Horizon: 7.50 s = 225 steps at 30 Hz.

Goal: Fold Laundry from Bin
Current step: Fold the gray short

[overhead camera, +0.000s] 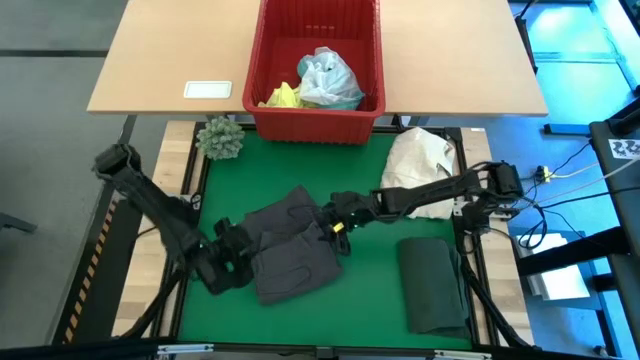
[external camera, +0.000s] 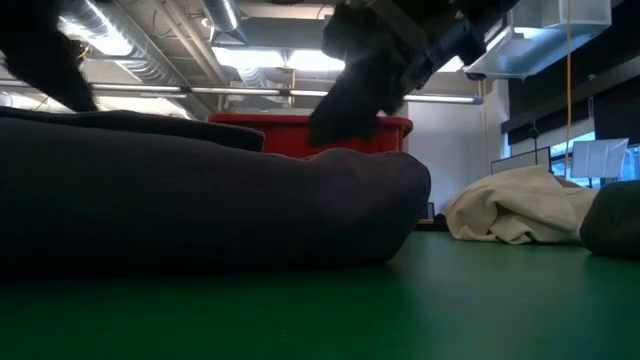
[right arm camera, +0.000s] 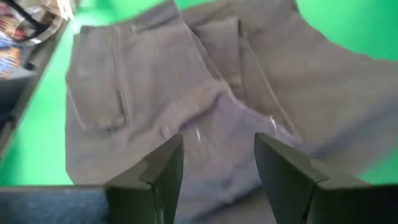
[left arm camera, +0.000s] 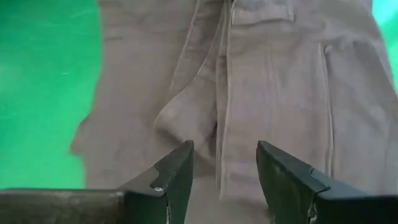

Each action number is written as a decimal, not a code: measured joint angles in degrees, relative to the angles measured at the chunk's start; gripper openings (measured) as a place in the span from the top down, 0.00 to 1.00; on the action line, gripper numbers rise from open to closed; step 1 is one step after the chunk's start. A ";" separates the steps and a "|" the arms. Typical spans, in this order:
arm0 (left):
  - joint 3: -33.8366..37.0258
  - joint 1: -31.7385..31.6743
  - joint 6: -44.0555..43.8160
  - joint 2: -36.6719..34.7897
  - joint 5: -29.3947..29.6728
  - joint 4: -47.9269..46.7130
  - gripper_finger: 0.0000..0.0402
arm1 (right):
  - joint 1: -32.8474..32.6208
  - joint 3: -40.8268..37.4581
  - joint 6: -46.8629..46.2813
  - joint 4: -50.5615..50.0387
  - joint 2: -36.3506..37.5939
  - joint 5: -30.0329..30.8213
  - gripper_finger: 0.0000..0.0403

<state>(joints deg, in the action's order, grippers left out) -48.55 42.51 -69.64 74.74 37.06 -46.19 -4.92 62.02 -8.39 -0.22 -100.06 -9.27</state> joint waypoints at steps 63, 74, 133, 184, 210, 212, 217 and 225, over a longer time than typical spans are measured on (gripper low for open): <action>19.21 -34.91 50.09 -4.54 -37.65 34.02 0.83 | -0.73 20.54 16.75 -19.06 -16.55 -3.03 0.51; 19.23 -33.90 51.79 -4.54 -37.86 33.85 1.00 | -0.17 20.54 22.65 -26.24 -13.02 8.00 0.51; 19.21 -48.04 62.67 -5.84 -52.00 25.04 0.65 | 9.66 27.41 33.27 -34.20 -13.35 -12.36 0.43; 19.21 -44.14 58.20 -1.50 -53.20 33.24 0.65 | 7.90 27.36 34.33 -32.83 -21.83 -16.83 0.44; 19.21 -35.42 51.77 -3.86 -55.40 30.71 0.99 | 7.81 28.02 30.48 -35.75 -15.34 -15.76 0.97; 19.21 -34.48 50.47 -4.97 -55.34 30.45 1.00 | 7.84 28.02 29.19 -35.73 -14.28 -14.56 0.98; 19.21 -32.50 49.00 -7.15 -54.56 29.45 1.00 | 7.83 28.08 26.27 -34.76 -13.37 -11.59 0.98; 19.18 -29.95 44.05 -7.30 -55.51 28.45 1.00 | 7.86 28.06 20.93 -32.50 -13.43 -6.99 0.99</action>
<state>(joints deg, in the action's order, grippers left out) -29.36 12.55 -25.60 67.44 -18.45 -17.74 2.94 90.08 12.54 -32.71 -113.49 -16.26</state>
